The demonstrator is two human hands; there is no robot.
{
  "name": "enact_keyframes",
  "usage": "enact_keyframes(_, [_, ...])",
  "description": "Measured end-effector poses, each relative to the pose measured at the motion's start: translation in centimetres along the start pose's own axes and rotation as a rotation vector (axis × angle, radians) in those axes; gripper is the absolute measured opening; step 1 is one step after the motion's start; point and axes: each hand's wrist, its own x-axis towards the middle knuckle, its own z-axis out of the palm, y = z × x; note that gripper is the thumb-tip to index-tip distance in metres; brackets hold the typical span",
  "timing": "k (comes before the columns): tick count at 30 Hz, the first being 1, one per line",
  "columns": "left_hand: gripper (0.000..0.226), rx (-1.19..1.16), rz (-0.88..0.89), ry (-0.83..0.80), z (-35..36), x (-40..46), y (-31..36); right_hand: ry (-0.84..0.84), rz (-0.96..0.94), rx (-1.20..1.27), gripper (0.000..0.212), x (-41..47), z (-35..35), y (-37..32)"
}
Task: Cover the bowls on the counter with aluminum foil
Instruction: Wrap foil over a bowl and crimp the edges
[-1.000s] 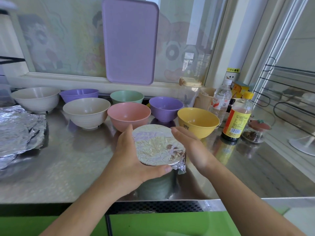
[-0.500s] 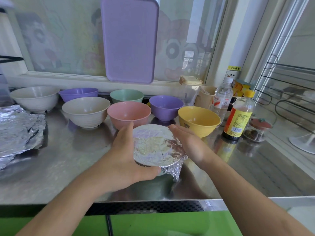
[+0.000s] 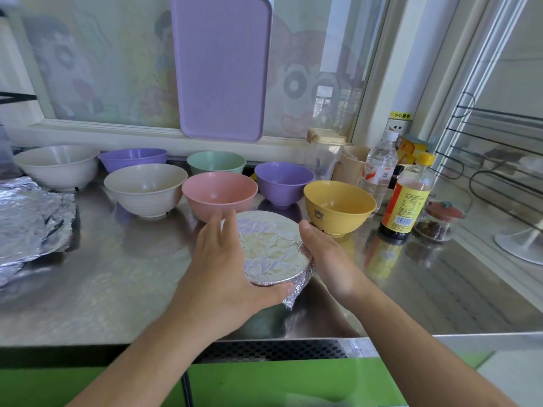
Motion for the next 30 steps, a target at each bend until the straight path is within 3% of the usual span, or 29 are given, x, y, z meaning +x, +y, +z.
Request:
enact_keyframes(5, [0.141,-0.006,0.015,-0.001,-0.1,0.1,-0.4,-0.011,0.02,-0.053,0.046,-0.4,-0.2,-0.5])
enact_keyframes(8, [0.134,-0.007,0.028,0.01,-0.1,0.2,-0.5,0.063,-0.069,-0.124,0.041,-0.8,-0.5,-0.3])
enact_keyframes(11, [0.127,0.015,0.062,0.011,-0.1,0.1,-0.6,0.171,-0.153,-0.159,0.052,-1.7,-0.8,1.3])
enact_keyframes(13, [0.123,0.032,0.08,0.016,0.0,0.0,-0.6,0.206,-0.248,-0.168,0.041,-3.0,-1.1,2.0])
enact_keyframes(16, [0.124,0.045,0.08,0.02,0.2,0.0,-0.6,0.159,-0.38,-0.27,0.038,-5.0,-1.3,2.2])
enact_keyframes(19, [0.132,0.053,0.07,0.011,0.1,0.1,-0.7,0.071,-0.393,-0.322,0.038,-5.8,-0.8,2.0])
enact_keyframes(22, [0.129,0.057,0.078,0.009,-0.1,0.2,-0.6,0.12,-0.432,-0.396,0.039,-6.1,-0.4,1.8])
enact_keyframes(27, [0.13,0.049,0.084,0.002,-0.2,0.1,-0.5,0.072,-0.468,-0.467,0.014,-6.6,0.2,1.1])
enact_keyframes(30, [0.127,0.055,0.097,0.008,-0.1,0.0,-0.5,0.123,-0.469,-0.499,0.012,-6.4,0.8,1.5])
